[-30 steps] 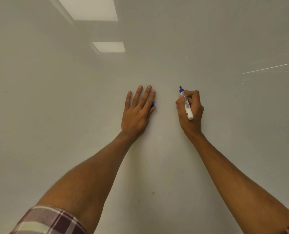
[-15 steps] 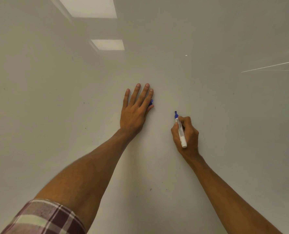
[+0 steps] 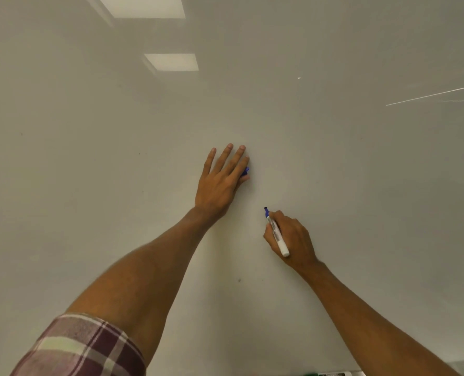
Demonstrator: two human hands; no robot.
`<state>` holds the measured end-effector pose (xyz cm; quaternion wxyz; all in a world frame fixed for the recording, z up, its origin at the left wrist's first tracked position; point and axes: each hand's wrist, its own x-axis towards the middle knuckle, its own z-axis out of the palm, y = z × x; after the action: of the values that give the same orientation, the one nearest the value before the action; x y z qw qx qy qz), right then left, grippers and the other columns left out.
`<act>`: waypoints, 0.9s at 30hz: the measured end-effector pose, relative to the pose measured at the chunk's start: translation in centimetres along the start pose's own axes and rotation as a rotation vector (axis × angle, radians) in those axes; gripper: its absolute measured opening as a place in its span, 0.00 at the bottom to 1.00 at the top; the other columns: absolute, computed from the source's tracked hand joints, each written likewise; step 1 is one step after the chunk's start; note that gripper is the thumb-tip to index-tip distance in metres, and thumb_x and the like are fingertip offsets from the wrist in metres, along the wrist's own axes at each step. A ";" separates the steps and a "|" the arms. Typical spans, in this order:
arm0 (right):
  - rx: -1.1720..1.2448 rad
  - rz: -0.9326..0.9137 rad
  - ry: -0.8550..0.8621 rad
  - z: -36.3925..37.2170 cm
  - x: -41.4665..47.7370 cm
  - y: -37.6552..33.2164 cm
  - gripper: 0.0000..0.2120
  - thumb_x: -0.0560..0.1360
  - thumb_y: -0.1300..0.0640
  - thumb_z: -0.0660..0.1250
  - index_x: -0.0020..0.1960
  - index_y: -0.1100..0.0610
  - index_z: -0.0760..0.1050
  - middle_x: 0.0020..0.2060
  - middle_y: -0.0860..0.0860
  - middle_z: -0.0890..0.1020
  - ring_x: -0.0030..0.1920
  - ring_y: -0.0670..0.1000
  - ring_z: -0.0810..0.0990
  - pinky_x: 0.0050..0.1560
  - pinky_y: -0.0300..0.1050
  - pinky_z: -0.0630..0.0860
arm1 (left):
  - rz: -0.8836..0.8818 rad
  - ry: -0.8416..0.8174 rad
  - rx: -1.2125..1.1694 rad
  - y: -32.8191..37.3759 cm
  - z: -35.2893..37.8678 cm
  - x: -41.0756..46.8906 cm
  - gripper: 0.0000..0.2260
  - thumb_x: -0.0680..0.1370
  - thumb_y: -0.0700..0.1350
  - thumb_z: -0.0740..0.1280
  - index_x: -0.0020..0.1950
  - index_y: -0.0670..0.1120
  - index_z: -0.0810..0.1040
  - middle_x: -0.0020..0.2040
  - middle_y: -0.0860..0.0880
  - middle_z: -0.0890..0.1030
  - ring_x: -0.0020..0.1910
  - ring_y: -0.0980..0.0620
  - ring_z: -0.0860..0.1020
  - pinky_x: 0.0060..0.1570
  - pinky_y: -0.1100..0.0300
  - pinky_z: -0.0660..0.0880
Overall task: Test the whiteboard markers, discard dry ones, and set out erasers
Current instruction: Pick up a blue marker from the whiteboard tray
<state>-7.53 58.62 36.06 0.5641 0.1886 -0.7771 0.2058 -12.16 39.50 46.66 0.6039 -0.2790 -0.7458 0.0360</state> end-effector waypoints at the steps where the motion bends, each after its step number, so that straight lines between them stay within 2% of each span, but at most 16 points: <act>1: -0.023 -0.023 -0.005 -0.3 -0.2 0.1 0.11 0.74 0.55 0.58 0.46 0.60 0.77 0.28 0.50 0.75 0.26 0.48 0.71 0.29 0.42 0.74 | -0.004 -0.024 -0.019 0.7 -0.1 -0.9 0.21 0.84 0.53 0.53 0.72 0.43 0.71 0.75 0.45 0.66 0.75 0.43 0.63 0.74 0.42 0.57; 3: -0.067 -0.058 0.007 -0.8 -0.7 0.2 0.11 0.74 0.56 0.60 0.52 0.59 0.77 0.33 0.51 0.79 0.30 0.50 0.76 0.34 0.42 0.75 | -0.005 -0.074 -0.053 2.1 -0.2 -2.9 0.22 0.84 0.53 0.52 0.71 0.43 0.72 0.75 0.45 0.67 0.75 0.44 0.63 0.74 0.43 0.56; 5: -0.109 -0.099 -0.028 -1.2 -1.7 0.6 0.10 0.73 0.59 0.66 0.54 0.57 0.75 0.36 0.53 0.79 0.32 0.51 0.77 0.36 0.40 0.71 | 0.014 -0.124 -0.075 3.4 -0.2 -5.0 0.22 0.84 0.53 0.52 0.69 0.42 0.74 0.74 0.45 0.67 0.75 0.44 0.64 0.75 0.44 0.55; 7: -0.142 -0.122 -0.109 -1.6 -2.9 0.8 0.17 0.68 0.63 0.73 0.56 0.58 0.76 0.42 0.55 0.81 0.33 0.53 0.77 0.37 0.38 0.70 | 0.030 -0.168 -0.094 4.4 -0.3 -6.9 0.22 0.84 0.54 0.51 0.68 0.43 0.75 0.74 0.45 0.68 0.74 0.44 0.65 0.75 0.45 0.54; 10: -0.167 -0.116 -0.186 -2.3 -4.8 0.3 0.20 0.68 0.68 0.68 0.60 0.59 0.78 0.50 0.56 0.81 0.36 0.53 0.79 0.39 0.38 0.71 | 0.032 -0.218 -0.129 5.6 -0.1 -9.6 0.22 0.84 0.54 0.51 0.65 0.43 0.77 0.74 0.45 0.69 0.74 0.45 0.65 0.75 0.46 0.54; 13: -0.044 0.001 -0.251 -2.8 -6.8 -0.5 0.17 0.76 0.62 0.57 0.62 0.59 0.76 0.55 0.55 0.78 0.41 0.52 0.80 0.43 0.38 0.75 | 0.035 -0.256 -0.152 6.5 0.1 -11.9 0.22 0.84 0.54 0.51 0.64 0.44 0.77 0.73 0.45 0.70 0.73 0.45 0.66 0.74 0.45 0.55; 16: 0.059 0.139 -0.296 -3.3 -8.8 -1.3 0.11 0.80 0.55 0.60 0.57 0.60 0.74 0.53 0.54 0.75 0.45 0.49 0.79 0.44 0.37 0.76 | 0.027 -0.287 -0.187 7.5 0.1 -13.8 0.22 0.83 0.54 0.51 0.64 0.44 0.78 0.73 0.45 0.70 0.73 0.45 0.67 0.73 0.45 0.56; 18: 0.063 0.167 -0.359 -3.8 -10.1 -1.8 0.10 0.80 0.56 0.59 0.56 0.60 0.73 0.50 0.55 0.76 0.42 0.50 0.79 0.42 0.38 0.75 | 0.044 -0.301 -0.209 8.0 0.2 -15.0 0.22 0.83 0.54 0.50 0.64 0.44 0.78 0.72 0.45 0.71 0.72 0.45 0.69 0.73 0.45 0.56; 22: 0.026 0.294 -0.505 -4.7 -12.1 -2.5 0.15 0.80 0.57 0.59 0.66 0.58 0.68 0.54 0.52 0.78 0.46 0.49 0.78 0.47 0.37 0.70 | 0.069 -0.321 -0.268 8.6 0.5 -17.1 0.23 0.83 0.54 0.50 0.65 0.43 0.77 0.71 0.46 0.73 0.71 0.45 0.70 0.73 0.45 0.56; 27: -0.054 0.271 -0.559 -5.2 -13.0 -3.6 0.16 0.79 0.59 0.62 0.66 0.60 0.71 0.57 0.56 0.79 0.53 0.55 0.79 0.51 0.38 0.69 | 0.153 -0.324 -0.349 9.3 0.3 -18.7 0.24 0.84 0.54 0.49 0.65 0.44 0.77 0.71 0.45 0.73 0.71 0.44 0.70 0.73 0.45 0.55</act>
<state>2.32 59.18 25.49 0.3008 0.1175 -0.9254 0.1983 -6.78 38.84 26.45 0.4148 -0.4252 -0.8045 -0.0037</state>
